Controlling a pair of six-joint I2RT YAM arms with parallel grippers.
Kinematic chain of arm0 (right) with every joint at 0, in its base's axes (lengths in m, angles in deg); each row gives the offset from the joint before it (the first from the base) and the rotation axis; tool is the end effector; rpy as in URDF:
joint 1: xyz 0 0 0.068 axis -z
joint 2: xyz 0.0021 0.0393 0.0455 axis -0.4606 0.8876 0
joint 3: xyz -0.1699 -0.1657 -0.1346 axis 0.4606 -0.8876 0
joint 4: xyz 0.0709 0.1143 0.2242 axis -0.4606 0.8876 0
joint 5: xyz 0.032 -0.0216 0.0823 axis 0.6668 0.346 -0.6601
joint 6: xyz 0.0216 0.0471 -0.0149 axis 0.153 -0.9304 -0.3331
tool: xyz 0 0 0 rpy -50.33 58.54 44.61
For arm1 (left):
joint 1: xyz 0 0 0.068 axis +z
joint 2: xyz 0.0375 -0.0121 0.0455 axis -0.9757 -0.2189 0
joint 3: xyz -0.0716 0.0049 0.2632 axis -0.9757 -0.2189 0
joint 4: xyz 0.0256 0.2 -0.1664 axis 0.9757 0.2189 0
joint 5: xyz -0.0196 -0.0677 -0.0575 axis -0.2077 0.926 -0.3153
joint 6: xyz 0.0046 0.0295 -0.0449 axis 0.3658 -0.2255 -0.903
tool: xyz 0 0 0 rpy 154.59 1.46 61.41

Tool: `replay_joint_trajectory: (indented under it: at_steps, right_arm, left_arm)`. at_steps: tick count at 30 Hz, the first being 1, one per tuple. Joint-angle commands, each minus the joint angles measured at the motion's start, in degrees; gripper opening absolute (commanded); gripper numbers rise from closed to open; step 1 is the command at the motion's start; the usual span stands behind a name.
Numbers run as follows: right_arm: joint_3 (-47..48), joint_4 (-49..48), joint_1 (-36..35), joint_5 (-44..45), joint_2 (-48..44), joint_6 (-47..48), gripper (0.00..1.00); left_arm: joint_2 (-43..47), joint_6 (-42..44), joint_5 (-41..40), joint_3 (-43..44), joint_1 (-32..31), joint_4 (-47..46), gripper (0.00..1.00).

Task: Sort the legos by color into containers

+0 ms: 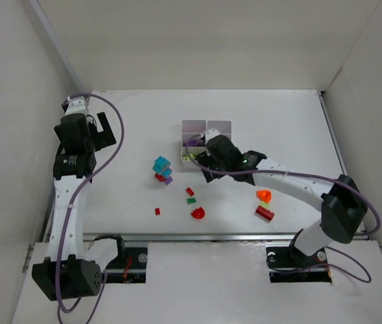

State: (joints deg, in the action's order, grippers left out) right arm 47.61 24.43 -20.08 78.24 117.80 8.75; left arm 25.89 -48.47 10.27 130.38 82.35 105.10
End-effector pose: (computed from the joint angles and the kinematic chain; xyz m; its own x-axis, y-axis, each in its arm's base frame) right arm 0.2311 0.2389 0.2665 -0.5951 -0.3616 -0.7177 -0.4857 0.8733 -0.0372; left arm 0.2283 0.0247 0.3792 -0.3298 -0.1094 -0.9377 -0.2379 0.9708 -0.0296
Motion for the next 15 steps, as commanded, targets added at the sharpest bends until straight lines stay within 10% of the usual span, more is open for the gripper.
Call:
replay_joint_trajectory:
  at_steps: [1,15]
  right_arm:
    - [2.3,-5.2,-5.6,-7.3,2.2,2.7,0.70]
    - [5.4,-10.2,-7.3,-8.9,17.6,11.4,0.70]
  left_arm:
    - [3.8,-3.2,2.8,-3.1,0.2,-3.7,1.00]
    - [6.7,-2.7,4.4,-4.9,1.9,-4.3,1.00]
